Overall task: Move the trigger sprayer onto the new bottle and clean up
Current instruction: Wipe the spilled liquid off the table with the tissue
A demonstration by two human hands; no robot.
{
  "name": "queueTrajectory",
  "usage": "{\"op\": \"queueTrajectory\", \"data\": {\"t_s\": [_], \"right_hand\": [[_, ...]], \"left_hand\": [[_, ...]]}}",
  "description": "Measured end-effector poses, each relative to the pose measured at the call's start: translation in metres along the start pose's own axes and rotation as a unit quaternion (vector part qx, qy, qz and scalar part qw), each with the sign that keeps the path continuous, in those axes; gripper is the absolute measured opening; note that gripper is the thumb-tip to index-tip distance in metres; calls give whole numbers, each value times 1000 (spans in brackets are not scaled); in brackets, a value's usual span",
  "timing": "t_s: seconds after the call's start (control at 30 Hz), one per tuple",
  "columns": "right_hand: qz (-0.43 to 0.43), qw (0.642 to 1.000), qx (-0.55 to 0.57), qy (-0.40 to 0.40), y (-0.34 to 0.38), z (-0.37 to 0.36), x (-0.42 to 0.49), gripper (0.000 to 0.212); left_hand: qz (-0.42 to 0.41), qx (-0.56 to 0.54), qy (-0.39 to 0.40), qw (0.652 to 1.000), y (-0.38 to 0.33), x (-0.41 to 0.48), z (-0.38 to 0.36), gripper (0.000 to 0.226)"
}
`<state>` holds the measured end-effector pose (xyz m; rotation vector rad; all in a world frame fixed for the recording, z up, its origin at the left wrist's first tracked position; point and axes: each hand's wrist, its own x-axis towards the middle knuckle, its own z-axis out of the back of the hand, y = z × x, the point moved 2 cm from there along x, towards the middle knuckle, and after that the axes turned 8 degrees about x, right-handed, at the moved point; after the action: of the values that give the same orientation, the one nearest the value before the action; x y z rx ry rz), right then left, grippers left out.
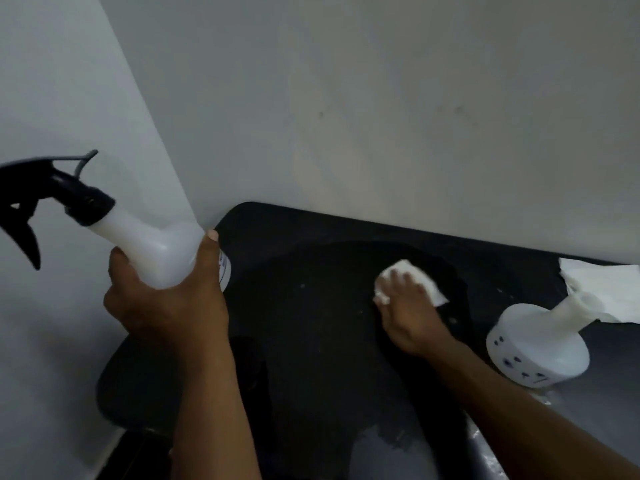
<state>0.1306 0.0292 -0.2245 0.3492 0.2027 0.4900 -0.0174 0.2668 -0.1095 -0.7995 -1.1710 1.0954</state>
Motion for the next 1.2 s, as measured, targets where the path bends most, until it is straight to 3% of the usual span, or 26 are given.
{"op": "queueTrajectory", "data": {"t_s": [0.13, 0.23, 0.33, 0.37, 0.43, 0.5, 0.6, 0.7, 0.77, 0.93, 1.07, 1.2], "right_hand": [[262, 962, -7, 75, 64, -30, -33, 54], [321, 942, 27, 96, 80, -34, -56, 53], [212, 945, 240, 58, 71, -6, -64, 42], [164, 926, 339, 27, 66, 7, -69, 39], [77, 853, 514, -45, 57, 33, -84, 37], [-11, 802, 588, -101, 44, 45, -101, 34], [-96, 761, 623, -154, 29, 47, -124, 27], [-133, 735, 649, -149, 23, 42, -137, 25], [-133, 729, 659, -130, 21, 41, -141, 29], [-116, 714, 674, -149, 13, 44, -142, 30], [-110, 721, 667, -149, 9, 51, -146, 57], [-113, 722, 664, -157, 2, 56, -144, 62]], "left_hand": [[-16, 0, 13, 1000, -3, -1, -5, 85], [-30, -4, 36, 999, -5, -4, -9, 86], [-27, -14, 54, 998, -2, -3, -10, 89], [-27, -18, 59, 998, -1, -3, -11, 89], [-24, -30, 69, 997, 1, -3, -13, 88], [-25, -35, 87, 995, 1, -6, -17, 88], [-22, -36, 132, 990, 1, -14, -25, 84], [-21, -71, 199, 977, -6, -23, -35, 67], [-55, -83, 239, 966, -15, -28, -45, 60], [-152, -54, 337, 928, -23, -26, -95, 72], [-174, -25, 384, 906, -22, -16, -152, 78], [-202, 56, 412, 887, -17, -2, -199, 85]]}}
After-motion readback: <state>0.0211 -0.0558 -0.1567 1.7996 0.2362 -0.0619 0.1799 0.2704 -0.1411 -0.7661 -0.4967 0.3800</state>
